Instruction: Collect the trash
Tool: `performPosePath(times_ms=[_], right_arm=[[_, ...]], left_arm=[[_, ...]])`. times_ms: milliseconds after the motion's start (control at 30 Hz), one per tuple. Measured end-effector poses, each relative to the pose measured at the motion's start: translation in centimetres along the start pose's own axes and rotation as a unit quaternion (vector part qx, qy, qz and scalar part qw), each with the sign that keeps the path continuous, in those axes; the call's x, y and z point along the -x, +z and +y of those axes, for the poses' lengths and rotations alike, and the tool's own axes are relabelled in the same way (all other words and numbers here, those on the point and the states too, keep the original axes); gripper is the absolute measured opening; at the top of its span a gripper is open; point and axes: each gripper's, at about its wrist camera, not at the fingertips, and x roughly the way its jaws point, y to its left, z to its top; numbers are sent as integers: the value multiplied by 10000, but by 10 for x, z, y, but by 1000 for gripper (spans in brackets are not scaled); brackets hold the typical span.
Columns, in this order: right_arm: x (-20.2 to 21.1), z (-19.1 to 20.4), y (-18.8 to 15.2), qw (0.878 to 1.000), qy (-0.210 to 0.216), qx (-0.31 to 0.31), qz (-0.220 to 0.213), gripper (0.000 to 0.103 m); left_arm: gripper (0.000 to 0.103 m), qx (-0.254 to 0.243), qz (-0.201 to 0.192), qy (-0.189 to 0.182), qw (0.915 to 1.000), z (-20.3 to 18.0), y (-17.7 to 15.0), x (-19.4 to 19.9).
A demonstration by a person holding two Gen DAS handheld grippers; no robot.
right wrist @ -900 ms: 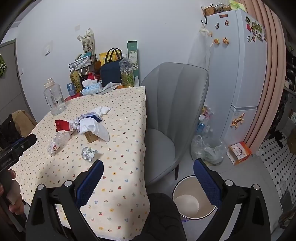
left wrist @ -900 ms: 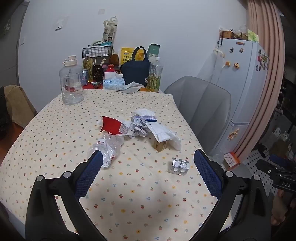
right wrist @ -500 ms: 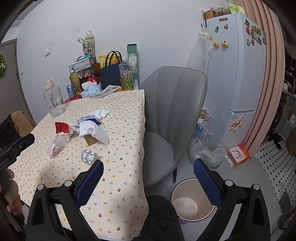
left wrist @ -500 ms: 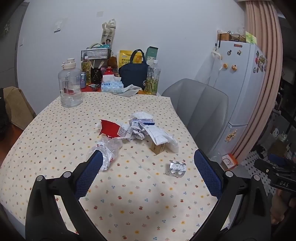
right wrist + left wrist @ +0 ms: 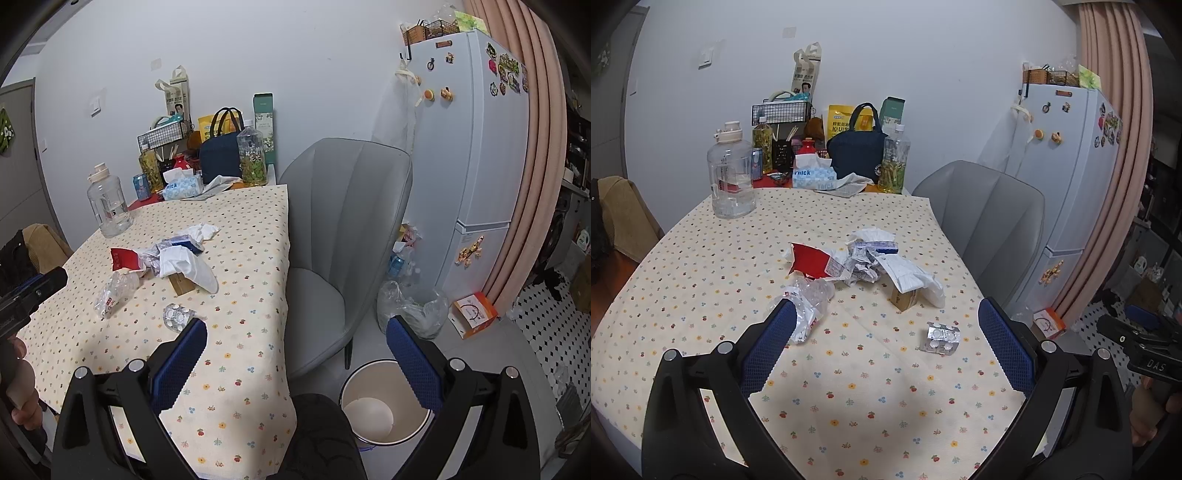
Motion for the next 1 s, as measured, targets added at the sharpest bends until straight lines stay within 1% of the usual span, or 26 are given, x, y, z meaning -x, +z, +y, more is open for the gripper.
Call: performPosePath(times_ms=[33, 267, 300, 567, 867, 1000], right_arm=[[2, 5, -7, 10000, -12, 4, -40, 95], [0, 6, -6, 10000, -14, 54, -37, 95], [1, 8, -10, 10000, -14, 59, -58, 95], [3, 10, -11, 9997, -44, 174, -146, 95], [4, 10, -12, 9998, -14, 167, -144, 95], [5, 9, -11, 9997, -66, 129, -186, 95]], left_arm=[[98, 0, -2, 1, 10000, 0, 0, 0], [98, -26, -2, 2, 10000, 0, -1, 1], [98, -26, 0, 7, 10000, 0, -2, 1], [98, -24, 1, 7, 10000, 0, -2, 1], [98, -43, 27, -3, 10000, -1, -2, 2], [98, -37, 39, -14, 10000, -2, -3, 3]])
